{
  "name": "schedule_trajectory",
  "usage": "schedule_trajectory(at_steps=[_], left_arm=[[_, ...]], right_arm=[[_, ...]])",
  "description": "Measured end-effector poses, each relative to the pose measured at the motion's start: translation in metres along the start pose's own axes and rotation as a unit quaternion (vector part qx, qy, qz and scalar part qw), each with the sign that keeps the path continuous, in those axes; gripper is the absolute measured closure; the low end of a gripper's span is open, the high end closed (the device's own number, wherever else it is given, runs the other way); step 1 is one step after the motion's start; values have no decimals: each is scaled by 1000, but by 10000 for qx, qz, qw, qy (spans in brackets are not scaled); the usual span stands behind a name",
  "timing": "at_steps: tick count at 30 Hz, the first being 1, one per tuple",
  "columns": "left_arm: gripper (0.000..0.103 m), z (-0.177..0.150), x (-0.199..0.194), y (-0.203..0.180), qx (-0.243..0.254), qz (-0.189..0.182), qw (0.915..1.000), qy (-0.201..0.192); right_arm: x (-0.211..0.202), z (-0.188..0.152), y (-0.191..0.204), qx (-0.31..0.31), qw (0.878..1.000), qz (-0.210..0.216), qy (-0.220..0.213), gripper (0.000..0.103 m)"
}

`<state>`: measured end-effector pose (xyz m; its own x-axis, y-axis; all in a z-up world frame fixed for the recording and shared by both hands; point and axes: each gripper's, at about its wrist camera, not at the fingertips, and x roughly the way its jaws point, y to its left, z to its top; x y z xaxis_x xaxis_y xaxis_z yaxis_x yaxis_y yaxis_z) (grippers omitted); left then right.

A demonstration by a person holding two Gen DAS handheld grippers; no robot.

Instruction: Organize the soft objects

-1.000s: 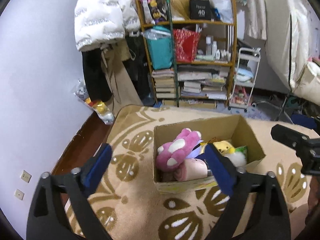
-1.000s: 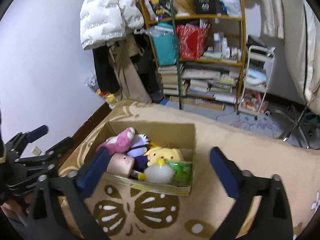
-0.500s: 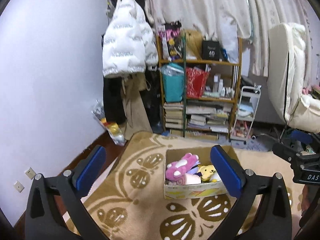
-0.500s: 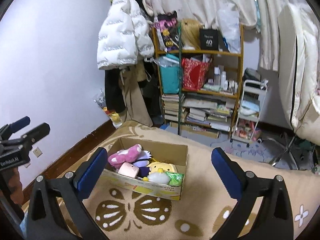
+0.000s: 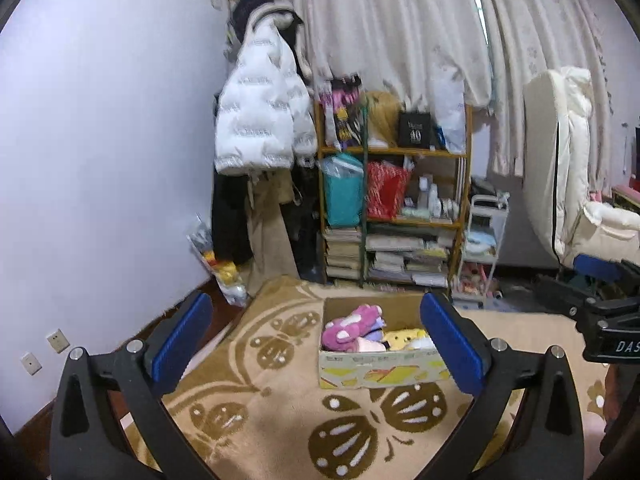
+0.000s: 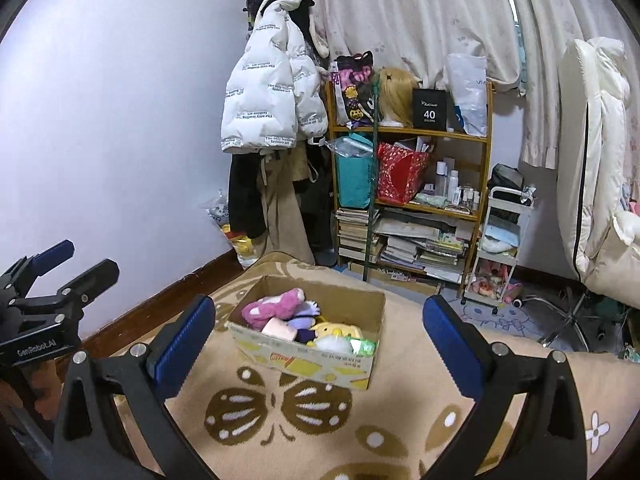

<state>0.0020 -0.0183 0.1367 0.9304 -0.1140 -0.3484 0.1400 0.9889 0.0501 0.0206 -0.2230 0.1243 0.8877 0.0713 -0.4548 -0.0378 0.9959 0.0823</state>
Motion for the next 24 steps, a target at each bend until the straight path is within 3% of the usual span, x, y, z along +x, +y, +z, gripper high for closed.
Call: schedule_trajectory(at_steps=[5,14,24], left_arm=[[0,-21,-25,-1,72,-45,9999,-71],[0,-58,-45,7,61,215,9992,-344],[0,-89,-31,13,81,-193,9997,-155]], right_arm=[[-11,-14,3,-35,10000,-22,45,0],[-43,-39,2,103,9987,-156,-472,0],[-39,-77,-14,404,9976,-295,-474,0]])
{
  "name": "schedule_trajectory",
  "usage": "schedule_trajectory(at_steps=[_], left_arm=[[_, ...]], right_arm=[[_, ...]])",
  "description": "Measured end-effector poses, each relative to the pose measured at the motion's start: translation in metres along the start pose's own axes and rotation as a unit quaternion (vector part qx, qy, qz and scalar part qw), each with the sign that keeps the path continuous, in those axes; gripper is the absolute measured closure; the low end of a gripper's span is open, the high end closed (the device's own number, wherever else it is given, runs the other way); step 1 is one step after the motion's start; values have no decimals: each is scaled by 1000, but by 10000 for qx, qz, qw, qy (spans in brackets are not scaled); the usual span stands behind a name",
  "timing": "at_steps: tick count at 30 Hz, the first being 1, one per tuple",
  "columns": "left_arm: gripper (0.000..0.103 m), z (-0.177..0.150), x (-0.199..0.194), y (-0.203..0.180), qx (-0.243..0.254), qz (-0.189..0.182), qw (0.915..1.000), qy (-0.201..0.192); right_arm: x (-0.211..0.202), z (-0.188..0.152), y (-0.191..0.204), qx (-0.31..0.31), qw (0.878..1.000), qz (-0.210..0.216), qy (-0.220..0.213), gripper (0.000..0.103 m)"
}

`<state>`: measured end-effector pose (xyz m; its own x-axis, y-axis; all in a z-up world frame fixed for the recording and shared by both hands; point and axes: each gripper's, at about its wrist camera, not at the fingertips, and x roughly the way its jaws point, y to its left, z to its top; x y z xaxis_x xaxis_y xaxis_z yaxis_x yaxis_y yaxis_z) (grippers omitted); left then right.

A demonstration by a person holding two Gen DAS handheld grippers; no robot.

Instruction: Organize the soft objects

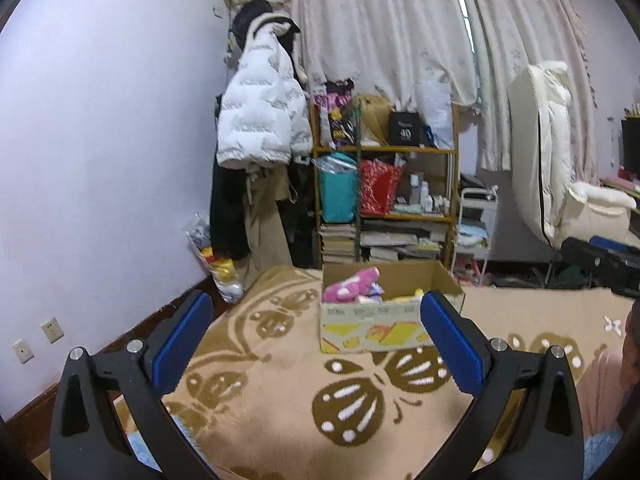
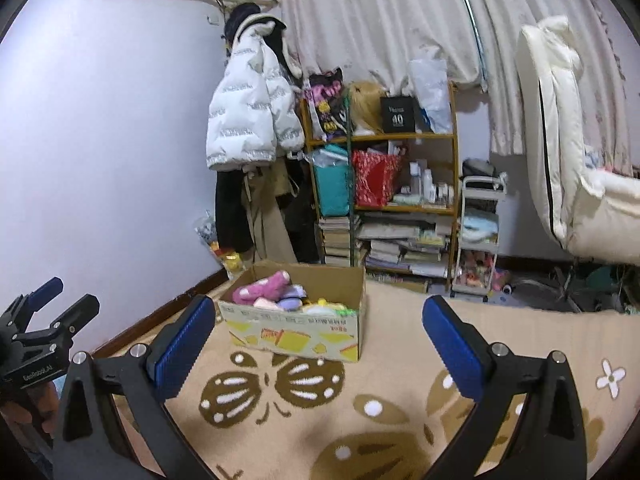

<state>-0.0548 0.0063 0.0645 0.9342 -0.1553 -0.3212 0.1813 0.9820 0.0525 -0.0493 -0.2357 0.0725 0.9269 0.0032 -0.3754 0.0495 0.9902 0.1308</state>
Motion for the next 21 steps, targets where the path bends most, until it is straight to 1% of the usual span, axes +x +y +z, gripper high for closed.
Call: schedule_trajectory(at_steps=[3,12,21], left_arm=[[0,-5,7,-3,82,29,9999,105],[0,-11,19,1,-28,36,9995,316],[0,-13,21,-4,67,30,9993,365]], right_arm=[[2,-1,-6,25,10000,-47,31,0],[9,-7,-13,131,9997,-153,141,0],[14,-11,-10,63,9996,-174,229,0]])
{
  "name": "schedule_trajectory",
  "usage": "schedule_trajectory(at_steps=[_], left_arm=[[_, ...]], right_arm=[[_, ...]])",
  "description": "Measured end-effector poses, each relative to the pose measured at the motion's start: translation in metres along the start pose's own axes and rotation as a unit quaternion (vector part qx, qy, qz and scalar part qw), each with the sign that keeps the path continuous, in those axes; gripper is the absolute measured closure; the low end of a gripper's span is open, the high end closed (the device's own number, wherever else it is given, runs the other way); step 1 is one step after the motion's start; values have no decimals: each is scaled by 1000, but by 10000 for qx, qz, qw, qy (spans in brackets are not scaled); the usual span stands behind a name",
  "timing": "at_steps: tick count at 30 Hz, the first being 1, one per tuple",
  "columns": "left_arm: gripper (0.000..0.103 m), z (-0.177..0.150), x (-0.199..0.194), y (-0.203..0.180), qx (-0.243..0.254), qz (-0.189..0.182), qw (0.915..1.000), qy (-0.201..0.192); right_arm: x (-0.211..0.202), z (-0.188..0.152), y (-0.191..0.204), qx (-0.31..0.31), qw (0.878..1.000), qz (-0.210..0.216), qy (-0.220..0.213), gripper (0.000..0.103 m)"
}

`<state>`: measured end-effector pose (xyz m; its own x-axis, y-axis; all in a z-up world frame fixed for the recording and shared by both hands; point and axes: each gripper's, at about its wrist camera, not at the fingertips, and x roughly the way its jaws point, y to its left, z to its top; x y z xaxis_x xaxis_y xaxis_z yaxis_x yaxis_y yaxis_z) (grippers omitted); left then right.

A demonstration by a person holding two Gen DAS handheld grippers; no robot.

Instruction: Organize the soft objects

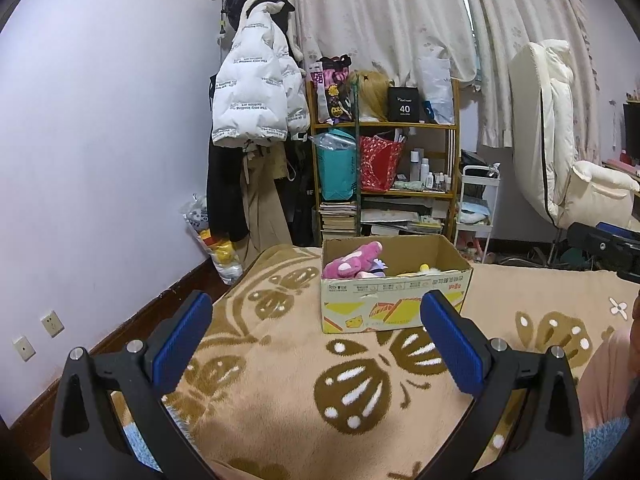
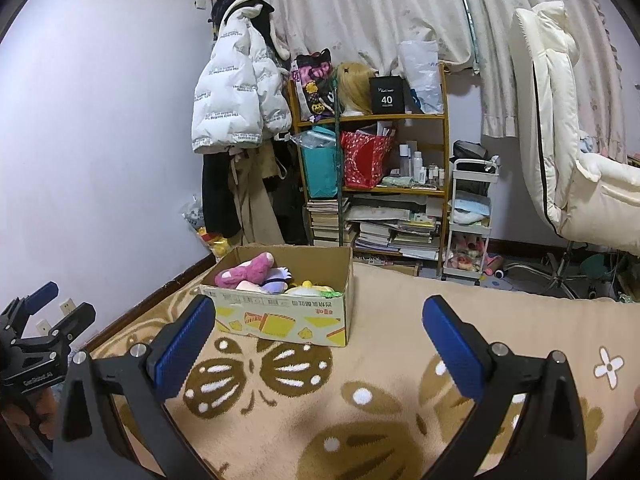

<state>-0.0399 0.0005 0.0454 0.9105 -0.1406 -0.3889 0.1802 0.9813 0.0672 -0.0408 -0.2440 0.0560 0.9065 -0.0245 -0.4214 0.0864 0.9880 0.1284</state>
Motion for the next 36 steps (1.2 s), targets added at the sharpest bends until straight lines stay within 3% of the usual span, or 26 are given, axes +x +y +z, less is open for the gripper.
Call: schedule_trajectory(at_steps=[36], left_arm=[[0,-5,6,0,125,-66,9999,94]], right_arm=[[1,-3,-2,-85,10000,-14,9,0]])
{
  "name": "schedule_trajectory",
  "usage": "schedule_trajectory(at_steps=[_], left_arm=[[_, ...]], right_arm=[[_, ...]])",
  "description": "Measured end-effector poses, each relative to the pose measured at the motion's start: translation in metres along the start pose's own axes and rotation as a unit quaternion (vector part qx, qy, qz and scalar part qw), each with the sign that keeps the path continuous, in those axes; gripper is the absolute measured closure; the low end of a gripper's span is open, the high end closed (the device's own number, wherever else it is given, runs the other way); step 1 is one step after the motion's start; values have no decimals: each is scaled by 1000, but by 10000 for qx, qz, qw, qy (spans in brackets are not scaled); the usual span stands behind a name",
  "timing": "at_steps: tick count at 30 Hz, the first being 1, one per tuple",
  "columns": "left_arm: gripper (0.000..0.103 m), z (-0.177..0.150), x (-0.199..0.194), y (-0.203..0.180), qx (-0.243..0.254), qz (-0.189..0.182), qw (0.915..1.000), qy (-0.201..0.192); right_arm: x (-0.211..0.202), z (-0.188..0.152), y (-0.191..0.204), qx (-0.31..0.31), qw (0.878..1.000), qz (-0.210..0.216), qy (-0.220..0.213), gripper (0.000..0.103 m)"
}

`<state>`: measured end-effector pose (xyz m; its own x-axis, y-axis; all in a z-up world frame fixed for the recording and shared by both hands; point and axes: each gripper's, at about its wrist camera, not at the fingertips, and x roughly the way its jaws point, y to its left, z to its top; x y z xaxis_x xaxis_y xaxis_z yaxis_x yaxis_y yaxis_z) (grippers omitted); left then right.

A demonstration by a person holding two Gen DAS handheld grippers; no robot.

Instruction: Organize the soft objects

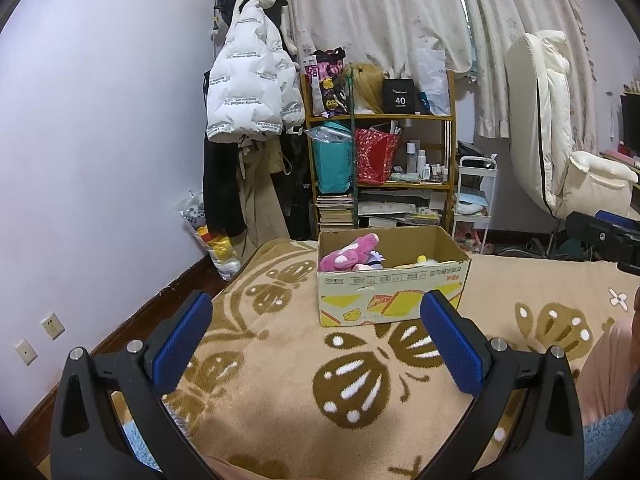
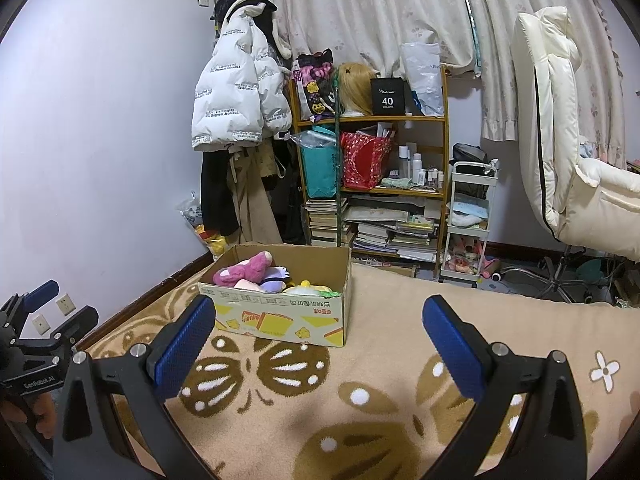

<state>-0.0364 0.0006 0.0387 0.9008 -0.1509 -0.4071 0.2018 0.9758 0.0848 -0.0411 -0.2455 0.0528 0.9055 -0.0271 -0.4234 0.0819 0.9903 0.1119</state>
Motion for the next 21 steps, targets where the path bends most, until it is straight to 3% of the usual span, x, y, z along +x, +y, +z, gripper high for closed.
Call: schedule_trajectory(at_steps=[21], left_arm=[[0,1,-1,-2,13,93,9999,74]], right_arm=[[0,0,1,-28,10000,-12,17,0]])
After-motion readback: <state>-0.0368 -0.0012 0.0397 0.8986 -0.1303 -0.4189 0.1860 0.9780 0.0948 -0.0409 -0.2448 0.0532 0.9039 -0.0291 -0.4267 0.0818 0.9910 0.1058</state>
